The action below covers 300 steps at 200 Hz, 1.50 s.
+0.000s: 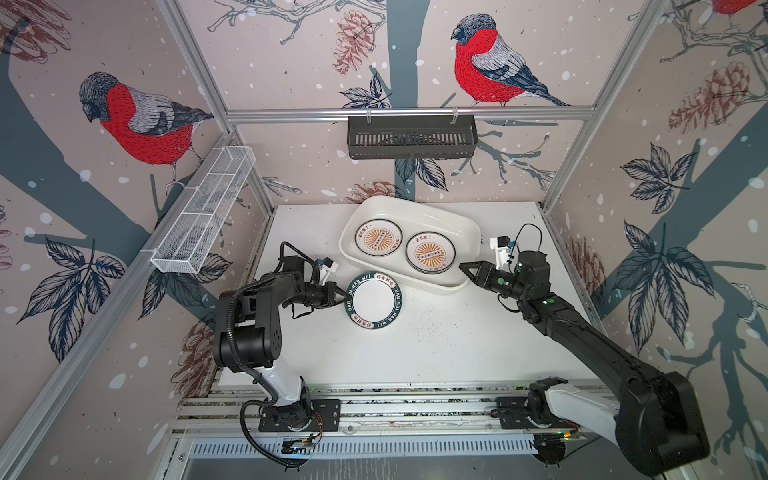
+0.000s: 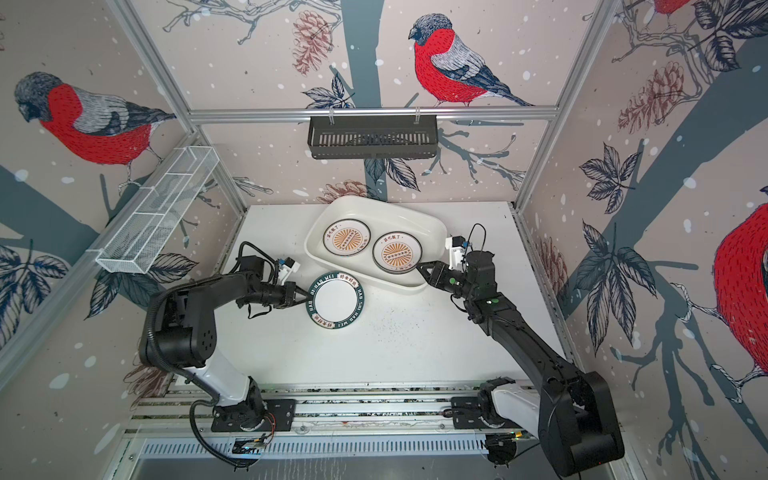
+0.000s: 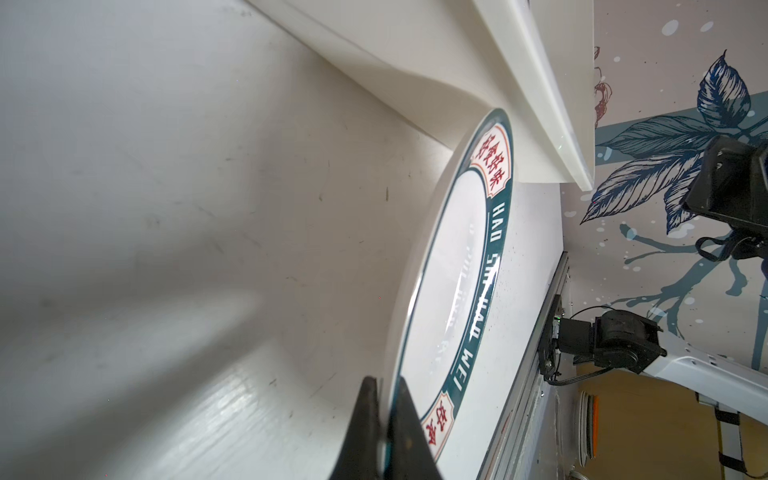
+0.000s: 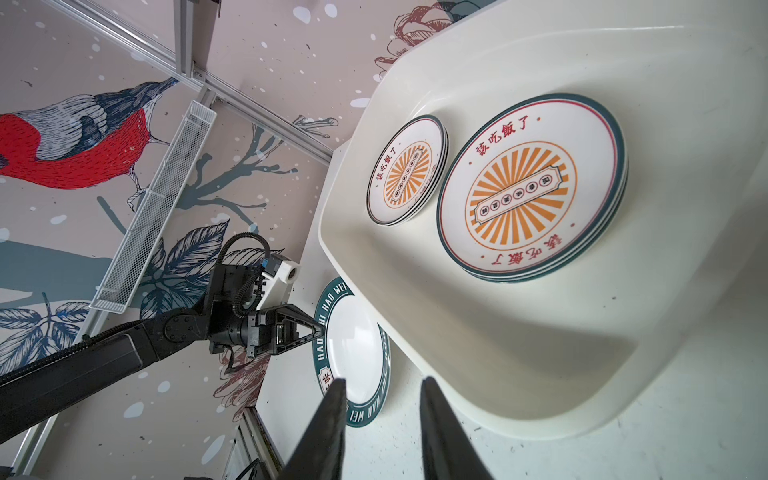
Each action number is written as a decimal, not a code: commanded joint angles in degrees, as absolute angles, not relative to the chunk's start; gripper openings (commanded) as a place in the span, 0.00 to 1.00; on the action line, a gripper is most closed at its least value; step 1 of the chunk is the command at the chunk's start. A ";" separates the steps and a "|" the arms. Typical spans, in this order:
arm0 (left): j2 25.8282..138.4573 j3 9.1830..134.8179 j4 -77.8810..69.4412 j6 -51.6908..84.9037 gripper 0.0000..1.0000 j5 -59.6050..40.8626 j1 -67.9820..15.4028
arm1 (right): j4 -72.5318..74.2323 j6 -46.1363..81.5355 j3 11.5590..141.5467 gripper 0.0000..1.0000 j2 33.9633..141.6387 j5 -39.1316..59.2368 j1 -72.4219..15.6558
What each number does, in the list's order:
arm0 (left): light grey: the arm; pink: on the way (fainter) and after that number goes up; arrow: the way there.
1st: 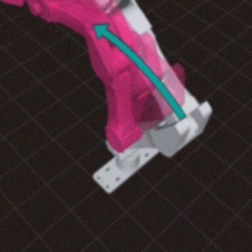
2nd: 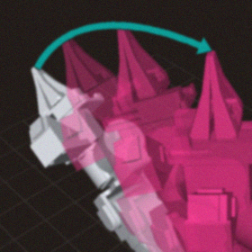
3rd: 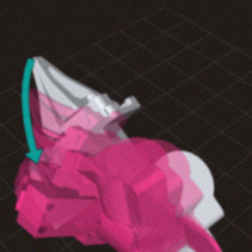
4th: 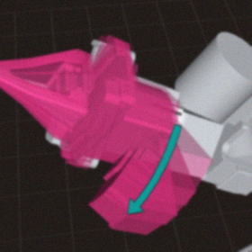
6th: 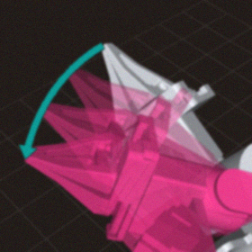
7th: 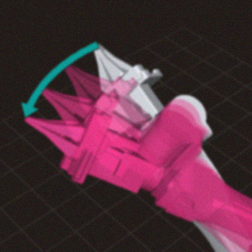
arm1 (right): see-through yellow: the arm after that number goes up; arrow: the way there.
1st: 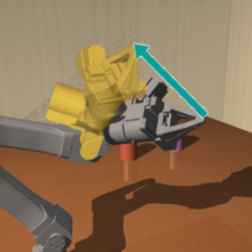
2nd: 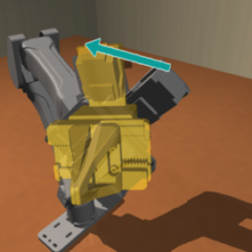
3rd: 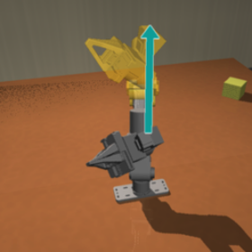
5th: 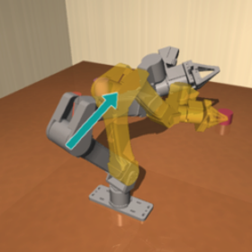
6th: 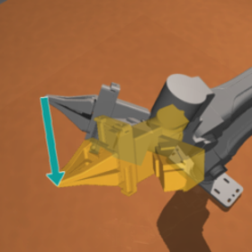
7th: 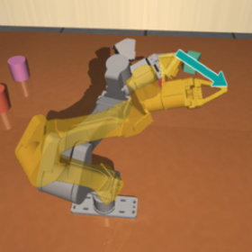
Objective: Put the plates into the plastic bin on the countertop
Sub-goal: 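Grip the green-rimmed plate's rim with the left gripper and tilt it up, then lift the green-rimmed plate toward the right gripper while the right gripper grips its rim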
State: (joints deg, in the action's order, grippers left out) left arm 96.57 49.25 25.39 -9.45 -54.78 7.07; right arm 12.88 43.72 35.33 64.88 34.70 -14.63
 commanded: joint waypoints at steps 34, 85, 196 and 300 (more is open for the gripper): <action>93.03 51.15 30.55 -13.47 0.00 -51.98 6.02 | 14.43 43.64 37.41 0.32 66.59 36.39 -14.90; 91.23 53.51 35.00 -19.53 0.00 -47.01 3.41 | 12.77 42.32 39.79 0.33 67.93 36.66 -15.38; 85.19 62.96 47.08 -28.41 0.00 -48.22 0.43 | 9.17 36.38 46.60 0.36 70.90 37.78 -21.45; 83.01 70.77 35.04 -15.02 0.00 -50.44 -8.03 | 8.10 35.03 46.17 0.38 64.48 31.55 -24.28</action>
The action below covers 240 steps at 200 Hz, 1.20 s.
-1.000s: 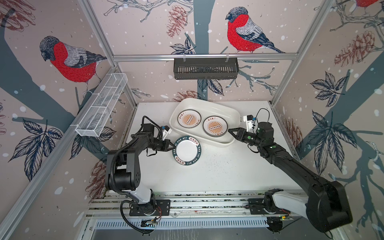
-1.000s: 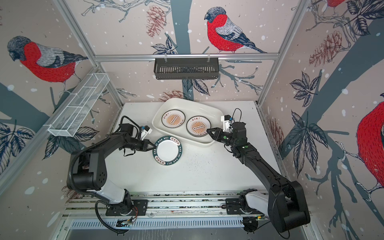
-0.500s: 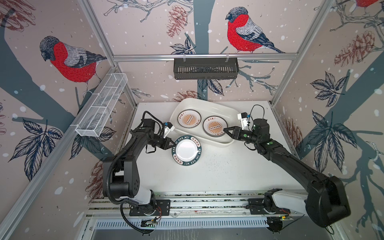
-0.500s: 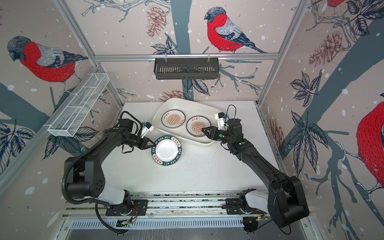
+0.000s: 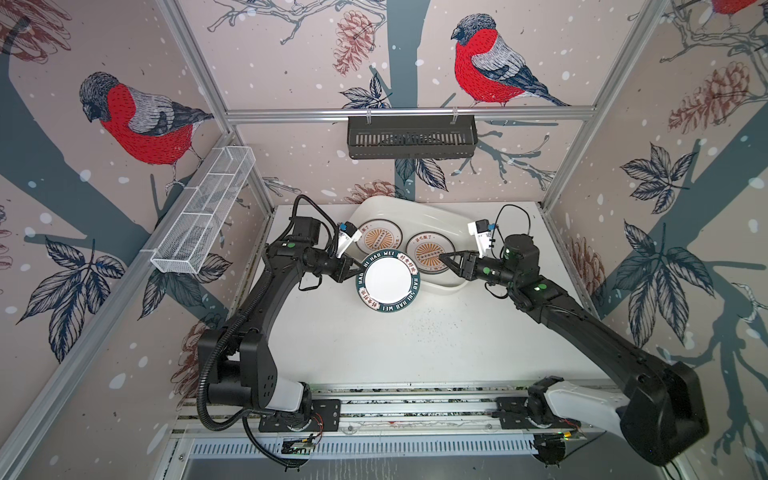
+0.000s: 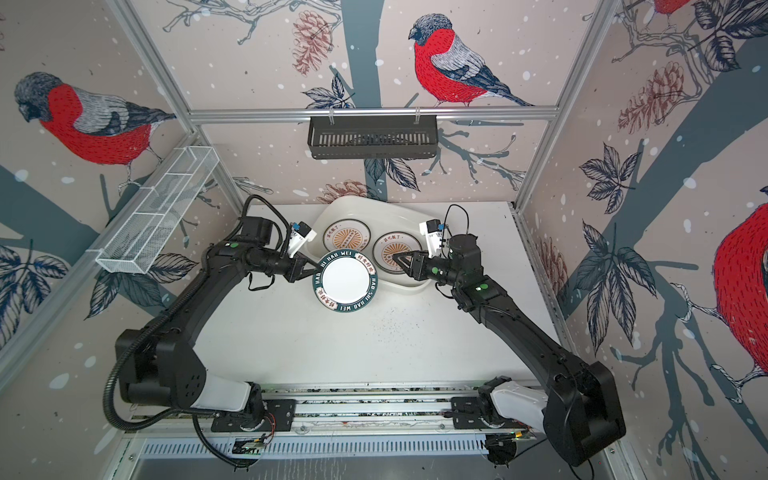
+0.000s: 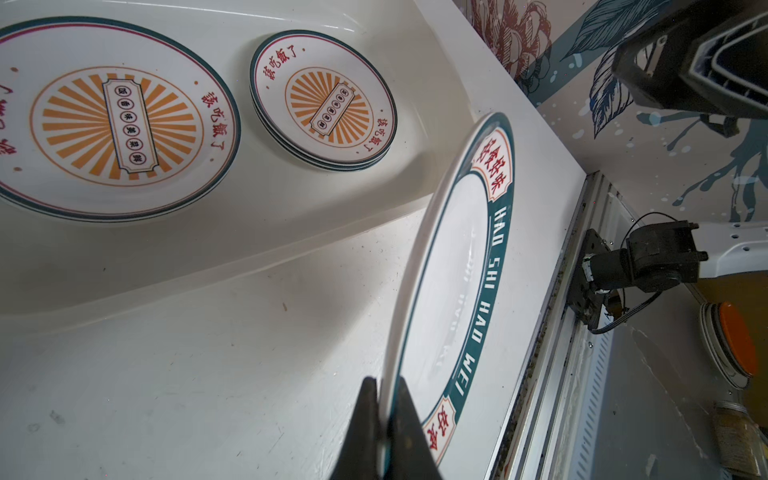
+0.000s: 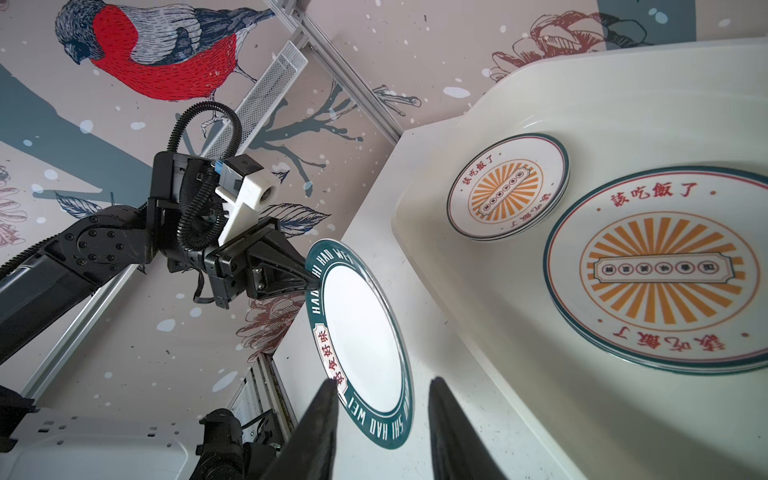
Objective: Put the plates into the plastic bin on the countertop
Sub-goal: 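Lift the green-rimmed plate toward the right gripper while the right gripper grips its rim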
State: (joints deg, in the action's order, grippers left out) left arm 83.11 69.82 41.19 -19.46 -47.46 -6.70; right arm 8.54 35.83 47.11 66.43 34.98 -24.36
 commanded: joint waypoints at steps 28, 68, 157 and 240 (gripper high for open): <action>83.65 71.92 31.51 -12.26 0.00 -50.92 -9.70 | 6.88 34.70 44.91 0.41 61.85 29.30 -23.65; 84.11 72.30 27.27 -8.83 0.00 -52.08 -9.87 | 7.64 35.49 41.51 0.44 58.08 27.60 -22.61; 86.24 73.54 25.09 -5.36 0.00 -56.73 -10.45 | 11.17 35.34 41.77 0.45 62.68 30.96 -24.27; 89.42 76.37 27.60 -6.59 0.00 -59.85 -11.25 | 13.66 35.03 45.08 0.41 69.89 31.95 -27.84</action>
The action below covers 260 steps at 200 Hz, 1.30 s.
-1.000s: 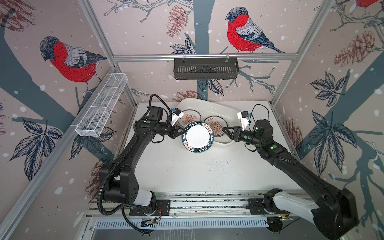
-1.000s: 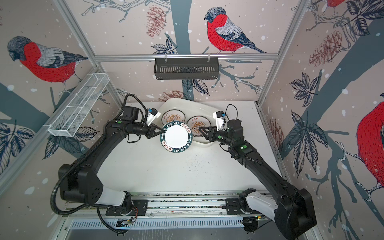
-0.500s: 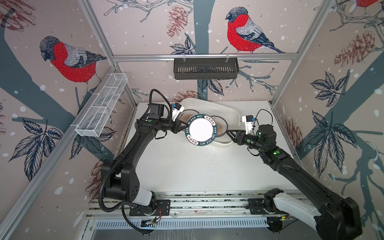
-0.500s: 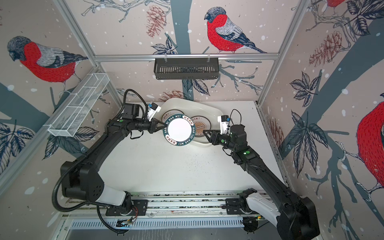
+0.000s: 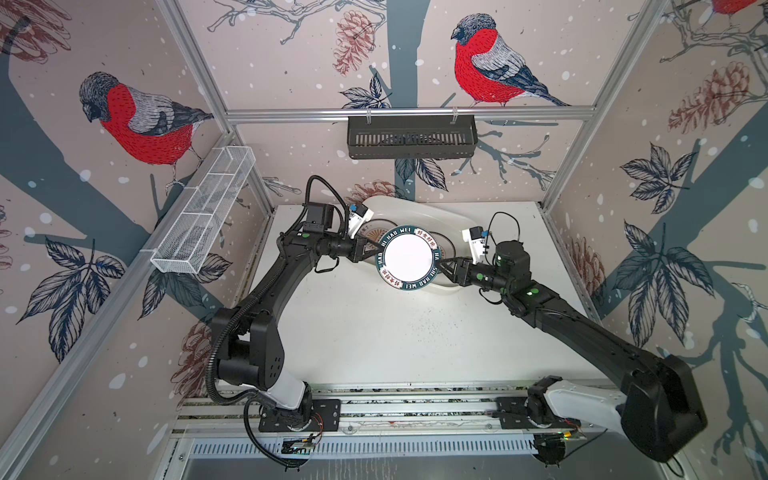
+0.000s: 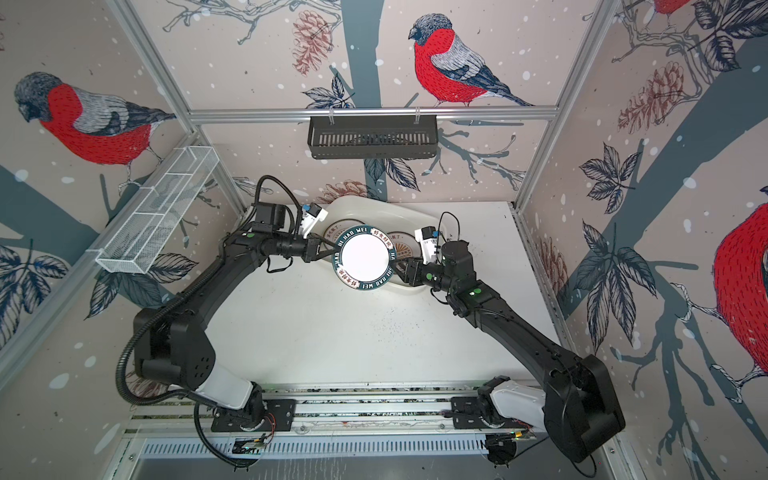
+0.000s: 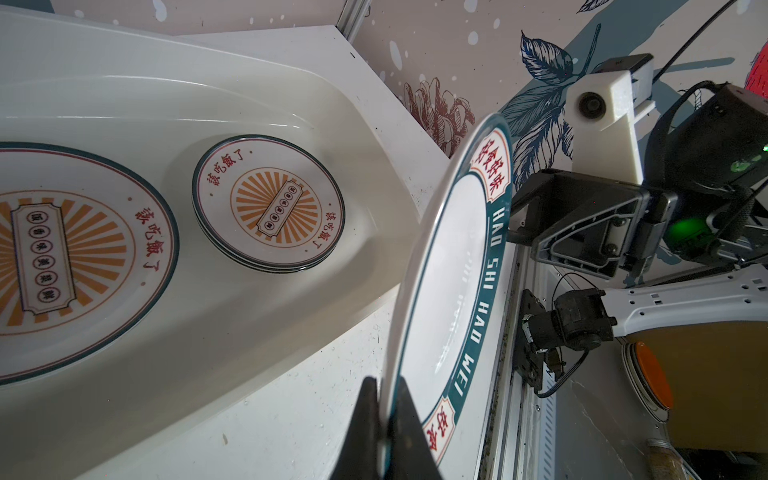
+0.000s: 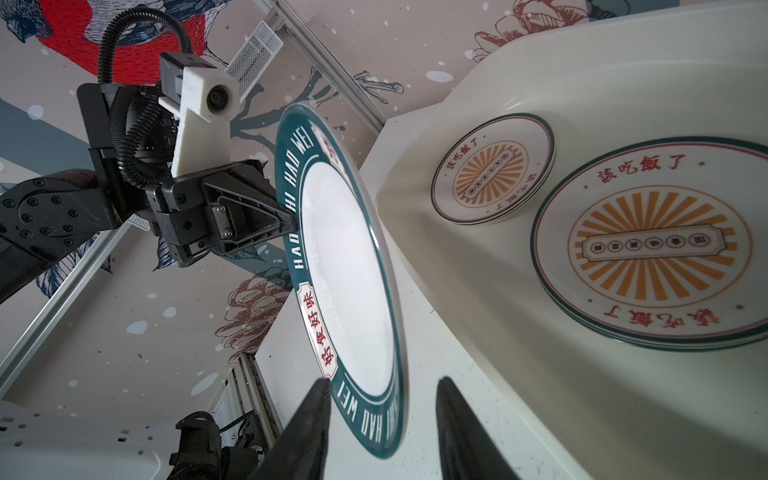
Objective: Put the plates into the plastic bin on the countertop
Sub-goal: 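Lift the green-rimmed plate toward the right gripper while the right gripper grips its rim, then carry the green-rimmed plate into the bin with the right gripper while the left gripper releases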
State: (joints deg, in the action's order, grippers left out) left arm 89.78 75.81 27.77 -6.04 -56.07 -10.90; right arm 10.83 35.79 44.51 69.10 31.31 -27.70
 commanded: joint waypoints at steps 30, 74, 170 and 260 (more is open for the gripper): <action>88.87 75.78 27.88 -7.12 0.00 -60.56 -11.41 | 14.40 35.25 45.11 0.31 70.40 31.99 -27.85; 87.73 74.80 27.53 -7.56 0.00 -60.60 -11.51 | 16.37 36.40 44.67 0.18 70.83 32.79 -27.80; 85.31 73.38 25.35 -6.47 0.52 -57.93 -11.78 | 16.86 37.28 45.11 0.04 71.37 33.74 -26.74; 82.38 75.48 27.53 -5.63 0.70 -49.18 -11.46 | 7.03 33.29 52.26 0.05 78.93 36.78 -16.45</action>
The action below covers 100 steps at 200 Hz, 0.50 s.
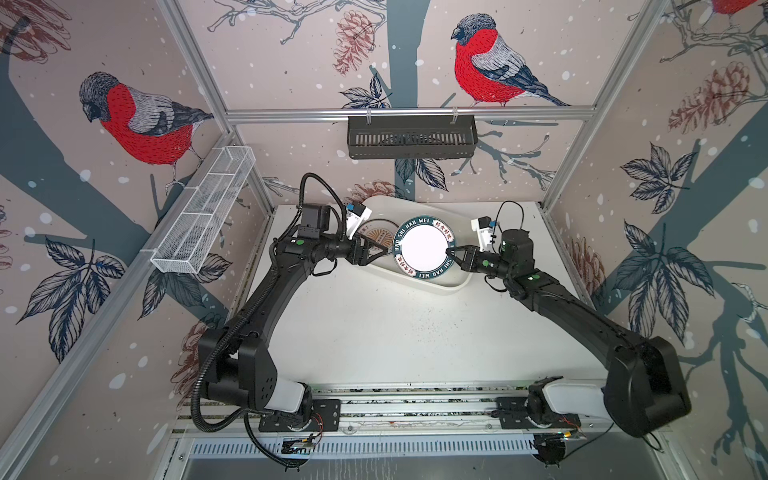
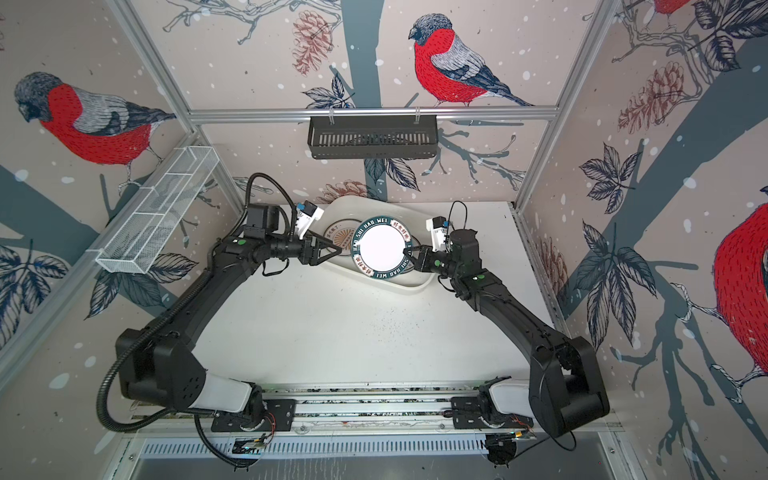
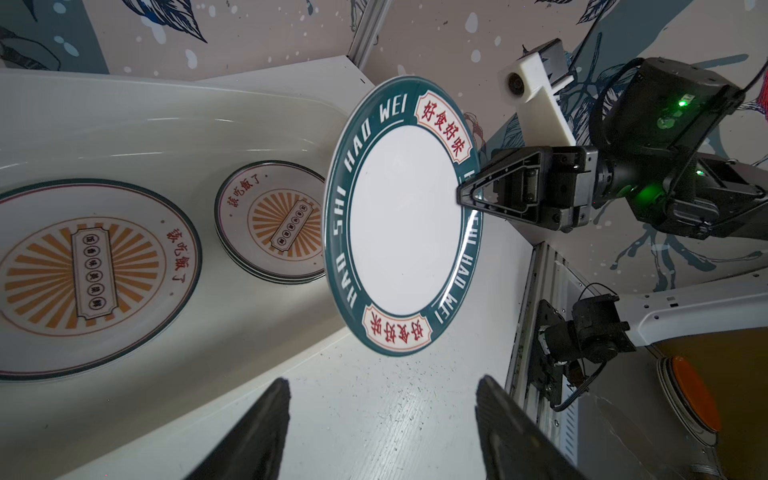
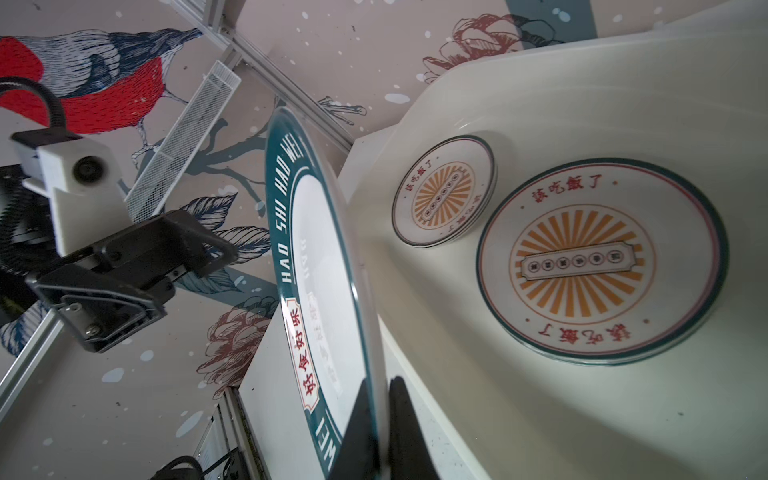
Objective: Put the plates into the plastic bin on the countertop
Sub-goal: 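Carry the green-rimmed plate into the bin with the right gripper while the left gripper releases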
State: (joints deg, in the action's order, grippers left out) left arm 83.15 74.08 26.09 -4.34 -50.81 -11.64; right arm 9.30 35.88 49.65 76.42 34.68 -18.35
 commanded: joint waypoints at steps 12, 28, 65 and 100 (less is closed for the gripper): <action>81.88 75.77 28.20 -5.92 0.70 -48.70 -11.42 | 5.55 32.59 53.80 0.05 81.06 36.65 -15.22; 81.24 76.05 28.77 -6.11 0.70 -48.42 -11.33 | 3.84 32.31 56.29 0.05 84.14 36.41 -13.66; 80.61 77.54 30.65 -6.50 0.70 -48.84 -11.25 | -4.73 30.17 65.76 0.06 92.87 35.18 -11.70; 80.12 78.01 31.03 -6.57 0.70 -49.79 -11.24 | -9.80 29.39 72.68 0.06 100.43 34.15 -11.19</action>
State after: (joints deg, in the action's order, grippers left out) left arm 80.58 77.45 30.33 -5.28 -48.49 -11.42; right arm -5.19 31.22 68.90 97.03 34.33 -11.25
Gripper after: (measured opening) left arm 0.703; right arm 0.082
